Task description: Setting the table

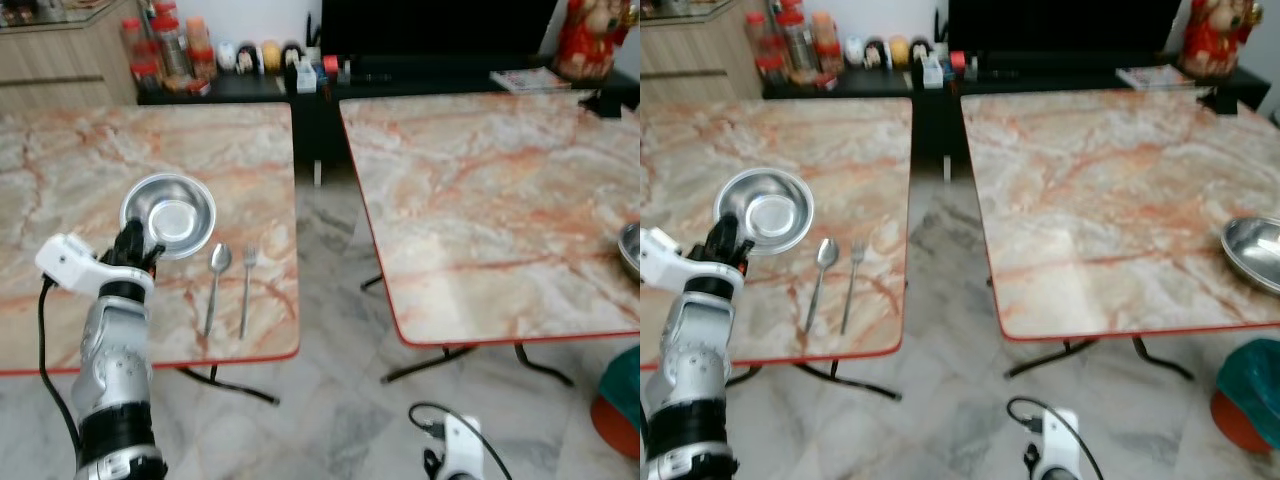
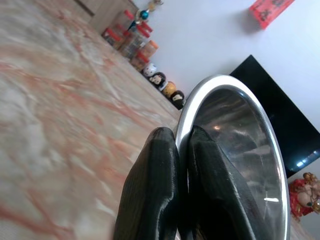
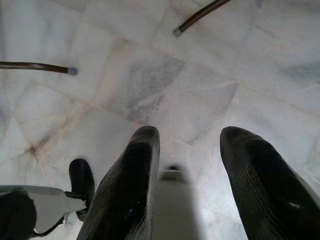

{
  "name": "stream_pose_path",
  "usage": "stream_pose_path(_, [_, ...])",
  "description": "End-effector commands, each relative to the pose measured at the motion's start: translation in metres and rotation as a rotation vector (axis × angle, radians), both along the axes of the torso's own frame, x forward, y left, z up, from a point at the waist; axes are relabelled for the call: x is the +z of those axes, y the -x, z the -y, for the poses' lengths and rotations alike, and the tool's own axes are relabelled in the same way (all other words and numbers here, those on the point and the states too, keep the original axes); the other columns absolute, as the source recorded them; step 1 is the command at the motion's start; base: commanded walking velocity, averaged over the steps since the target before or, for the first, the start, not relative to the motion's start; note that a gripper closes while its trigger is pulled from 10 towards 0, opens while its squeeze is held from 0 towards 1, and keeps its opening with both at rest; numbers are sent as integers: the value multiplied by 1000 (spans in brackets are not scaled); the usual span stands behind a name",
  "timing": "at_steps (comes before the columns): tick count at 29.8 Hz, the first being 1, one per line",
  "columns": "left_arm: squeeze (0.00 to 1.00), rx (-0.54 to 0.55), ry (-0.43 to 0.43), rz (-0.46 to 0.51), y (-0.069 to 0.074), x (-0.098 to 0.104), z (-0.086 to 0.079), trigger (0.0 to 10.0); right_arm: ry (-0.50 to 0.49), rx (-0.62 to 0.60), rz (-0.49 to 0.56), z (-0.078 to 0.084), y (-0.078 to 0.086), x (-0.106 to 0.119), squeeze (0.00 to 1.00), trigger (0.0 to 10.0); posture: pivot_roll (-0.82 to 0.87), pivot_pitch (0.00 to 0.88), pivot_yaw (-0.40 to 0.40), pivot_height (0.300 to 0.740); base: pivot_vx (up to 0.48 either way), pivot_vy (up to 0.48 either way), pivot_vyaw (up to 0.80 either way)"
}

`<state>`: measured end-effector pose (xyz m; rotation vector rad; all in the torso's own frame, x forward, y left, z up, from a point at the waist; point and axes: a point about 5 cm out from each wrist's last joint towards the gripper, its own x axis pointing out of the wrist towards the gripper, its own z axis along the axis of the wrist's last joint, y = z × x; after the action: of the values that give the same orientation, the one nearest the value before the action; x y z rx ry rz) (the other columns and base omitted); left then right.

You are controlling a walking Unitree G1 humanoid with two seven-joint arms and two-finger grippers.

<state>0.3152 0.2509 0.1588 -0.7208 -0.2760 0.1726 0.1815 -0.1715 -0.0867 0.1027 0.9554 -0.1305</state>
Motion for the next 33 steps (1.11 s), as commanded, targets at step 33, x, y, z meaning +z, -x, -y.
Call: stream_pose_path(33, [0,-27,-44,-3,-1,1,9,10000,18,-18,13,11,2,1,0,10000,74,0,23,740,0,-442,62])
